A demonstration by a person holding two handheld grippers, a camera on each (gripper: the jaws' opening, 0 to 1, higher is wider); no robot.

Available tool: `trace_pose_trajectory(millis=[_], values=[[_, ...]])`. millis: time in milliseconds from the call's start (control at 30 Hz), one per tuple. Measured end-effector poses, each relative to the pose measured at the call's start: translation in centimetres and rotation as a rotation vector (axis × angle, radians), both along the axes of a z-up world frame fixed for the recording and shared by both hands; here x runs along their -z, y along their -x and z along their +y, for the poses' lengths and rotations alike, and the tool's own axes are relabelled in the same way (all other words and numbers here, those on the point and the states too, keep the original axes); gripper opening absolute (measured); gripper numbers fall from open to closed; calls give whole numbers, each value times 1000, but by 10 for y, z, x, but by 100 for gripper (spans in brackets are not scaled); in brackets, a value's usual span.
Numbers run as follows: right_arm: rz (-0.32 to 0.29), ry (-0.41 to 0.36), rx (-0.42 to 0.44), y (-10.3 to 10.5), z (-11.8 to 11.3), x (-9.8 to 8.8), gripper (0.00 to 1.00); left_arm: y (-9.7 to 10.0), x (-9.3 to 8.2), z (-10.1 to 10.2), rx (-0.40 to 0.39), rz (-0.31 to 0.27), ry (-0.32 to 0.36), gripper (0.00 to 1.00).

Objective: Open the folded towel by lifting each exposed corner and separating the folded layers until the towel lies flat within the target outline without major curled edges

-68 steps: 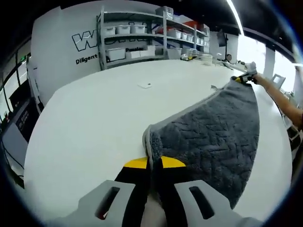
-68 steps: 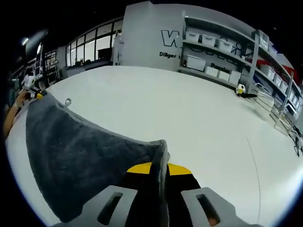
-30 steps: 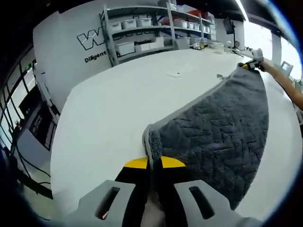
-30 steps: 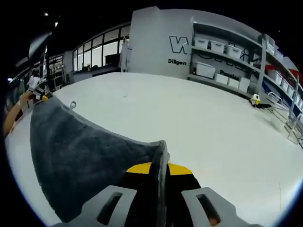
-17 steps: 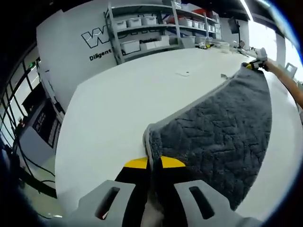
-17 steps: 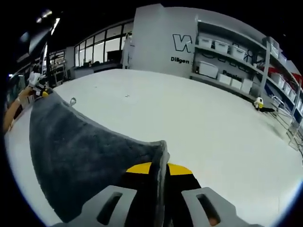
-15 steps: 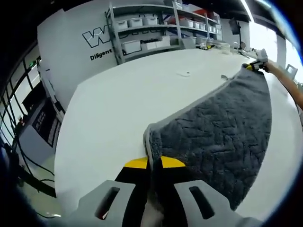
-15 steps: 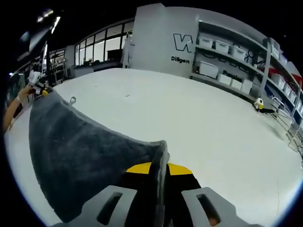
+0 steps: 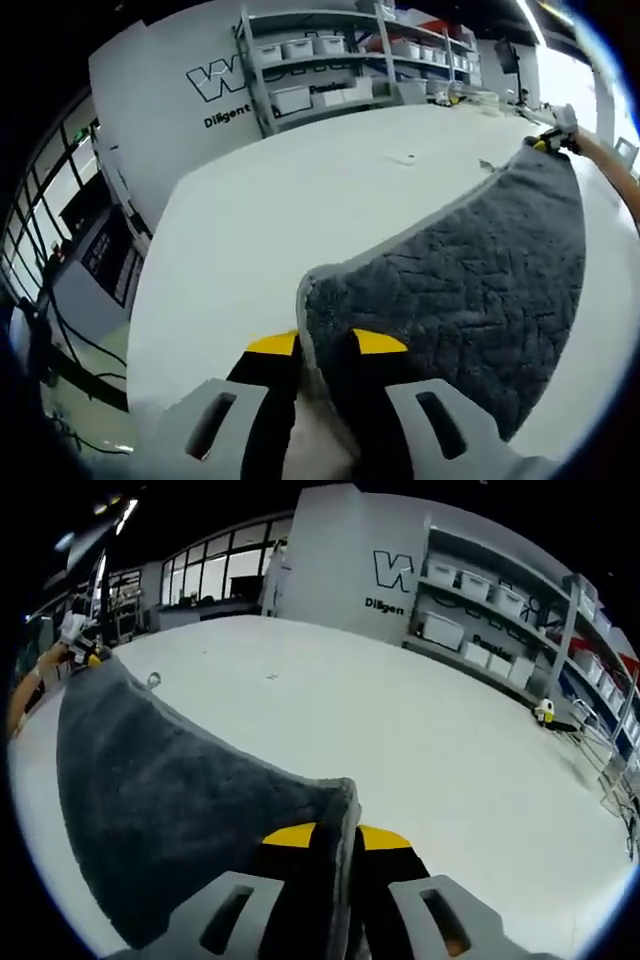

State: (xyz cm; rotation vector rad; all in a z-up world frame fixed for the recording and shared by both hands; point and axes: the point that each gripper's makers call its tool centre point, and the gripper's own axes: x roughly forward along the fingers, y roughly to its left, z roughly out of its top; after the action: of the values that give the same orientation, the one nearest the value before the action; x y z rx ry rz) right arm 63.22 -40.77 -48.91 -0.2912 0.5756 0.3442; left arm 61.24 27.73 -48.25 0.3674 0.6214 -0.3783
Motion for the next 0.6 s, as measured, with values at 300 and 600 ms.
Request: trace_pose_trajectory(millis=[300,600], values=[[-2,-5,20,5,-6,-7,38,5,-13,-15,38,-11,24,44],[6,-19,-18,10,4,-16,42,4,-24,-24,65,-61,-19,48]])
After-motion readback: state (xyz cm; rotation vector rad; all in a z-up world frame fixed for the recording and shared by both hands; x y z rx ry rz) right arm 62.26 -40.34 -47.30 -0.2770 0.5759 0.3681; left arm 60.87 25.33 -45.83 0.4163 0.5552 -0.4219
